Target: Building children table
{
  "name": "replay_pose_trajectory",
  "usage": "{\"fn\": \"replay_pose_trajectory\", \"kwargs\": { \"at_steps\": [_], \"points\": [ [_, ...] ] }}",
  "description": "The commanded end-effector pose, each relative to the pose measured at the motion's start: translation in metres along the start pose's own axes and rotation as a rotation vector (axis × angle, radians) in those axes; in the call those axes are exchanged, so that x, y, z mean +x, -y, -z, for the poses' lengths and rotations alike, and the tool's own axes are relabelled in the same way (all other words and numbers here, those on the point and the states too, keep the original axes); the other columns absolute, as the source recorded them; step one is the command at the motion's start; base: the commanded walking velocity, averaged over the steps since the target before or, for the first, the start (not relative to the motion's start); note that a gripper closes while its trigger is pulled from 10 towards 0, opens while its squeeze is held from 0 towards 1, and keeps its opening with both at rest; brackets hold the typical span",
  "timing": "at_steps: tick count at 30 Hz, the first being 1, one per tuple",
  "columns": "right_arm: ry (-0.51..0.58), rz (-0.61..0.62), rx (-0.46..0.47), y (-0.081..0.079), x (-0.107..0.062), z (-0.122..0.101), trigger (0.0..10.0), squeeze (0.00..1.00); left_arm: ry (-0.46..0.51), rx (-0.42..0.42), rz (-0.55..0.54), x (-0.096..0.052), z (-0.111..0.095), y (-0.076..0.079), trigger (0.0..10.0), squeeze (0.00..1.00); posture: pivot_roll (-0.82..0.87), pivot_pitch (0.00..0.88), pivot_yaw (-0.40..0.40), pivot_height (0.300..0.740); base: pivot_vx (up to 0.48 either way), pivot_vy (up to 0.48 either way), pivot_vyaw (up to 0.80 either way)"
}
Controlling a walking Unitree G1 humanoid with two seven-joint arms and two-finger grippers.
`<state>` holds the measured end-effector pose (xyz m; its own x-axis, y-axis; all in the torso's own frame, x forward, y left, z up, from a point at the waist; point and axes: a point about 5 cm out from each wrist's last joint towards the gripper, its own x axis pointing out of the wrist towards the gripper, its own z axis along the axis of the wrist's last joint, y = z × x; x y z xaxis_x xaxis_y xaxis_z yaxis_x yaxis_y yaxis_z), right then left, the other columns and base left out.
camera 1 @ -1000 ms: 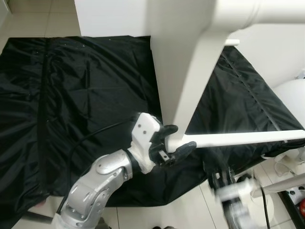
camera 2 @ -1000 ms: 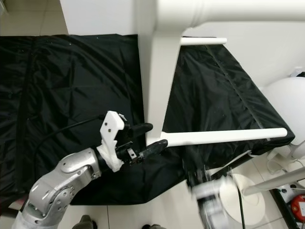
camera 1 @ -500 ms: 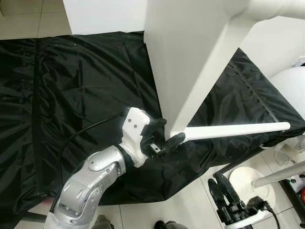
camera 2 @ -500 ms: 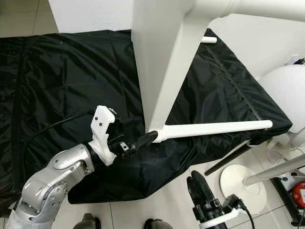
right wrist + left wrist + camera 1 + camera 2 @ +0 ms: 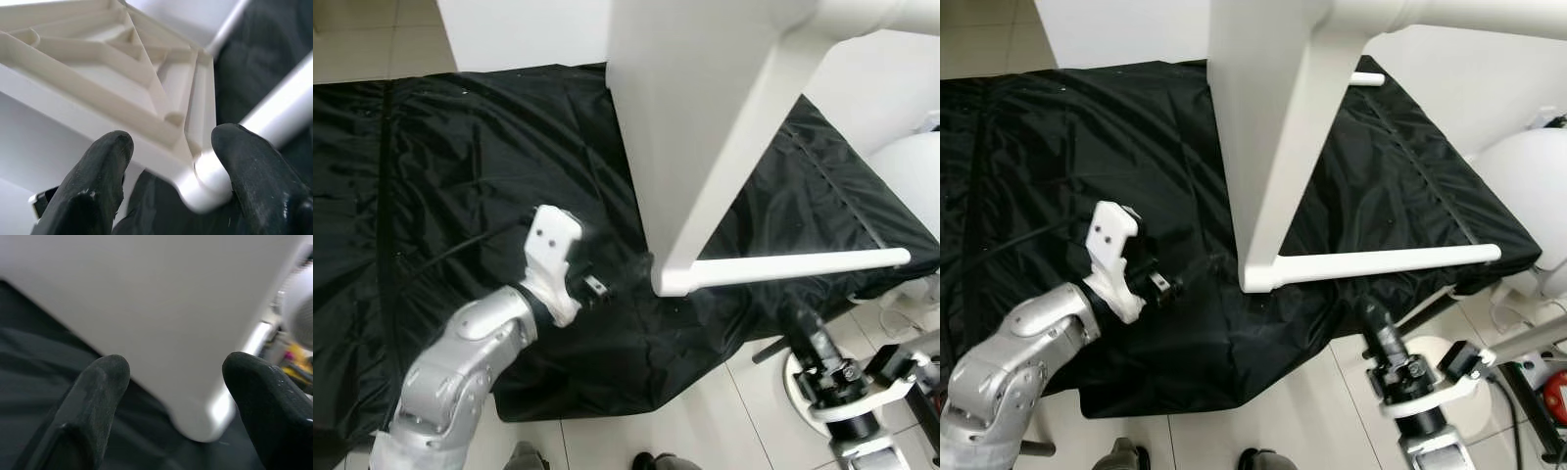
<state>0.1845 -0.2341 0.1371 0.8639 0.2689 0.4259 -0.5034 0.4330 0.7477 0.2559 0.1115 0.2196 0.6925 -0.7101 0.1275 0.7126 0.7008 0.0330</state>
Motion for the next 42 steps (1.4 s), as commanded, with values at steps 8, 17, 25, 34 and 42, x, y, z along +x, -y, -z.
{"fn": "replay_pose_trajectory", "kwargs": {
  "at_steps": [8, 17, 25, 34, 42],
  "points": [
    [0.132, 0.119, -0.122, 0.007, 0.032, -0.020, 10.0, 0.00, 0.015, 0.019, -0.214, 0.003, -0.001, -0.029, 10.0, 0.00, 0.02, 0.127, -0.063, 0.740, 0.000, 0.000, 0.00],
    [0.284, 0.230, -0.290, 0.009, 0.068, -0.053, 10.0, 0.00, 0.045, 0.045, -0.336, 0.007, -0.008, -0.047, 10.0, 0.00, 0.02, 0.121, -0.055, 0.740, 0.000, 0.000, 0.00],
    [0.223, 0.376, -0.576, 0.004, 0.091, -0.061, 10.0, 0.00, 0.074, -0.039, -0.477, 0.012, -0.008, -0.064, 10.0, 0.00, 0.01, 0.115, -0.042, 0.740, 0.000, 0.000, 0.00],
    [0.117, 0.520, -0.884, 0.006, 0.103, -0.042, 10.0, 0.00, 0.026, -0.017, -0.458, 0.027, 0.002, -0.061, 10.0, 0.00, 0.00, 0.122, -0.038, 0.740, 0.000, 0.000, 0.00],
    [0.139, 0.527, -1.008, 0.001, 0.104, -0.028, 10.0, 0.00, 0.017, -0.074, -0.446, 0.036, 0.018, -0.056, 10.0, 0.00, -0.01, 0.124, -0.037, 0.740, 0.000, 0.000, 0.00]
  ]
}}
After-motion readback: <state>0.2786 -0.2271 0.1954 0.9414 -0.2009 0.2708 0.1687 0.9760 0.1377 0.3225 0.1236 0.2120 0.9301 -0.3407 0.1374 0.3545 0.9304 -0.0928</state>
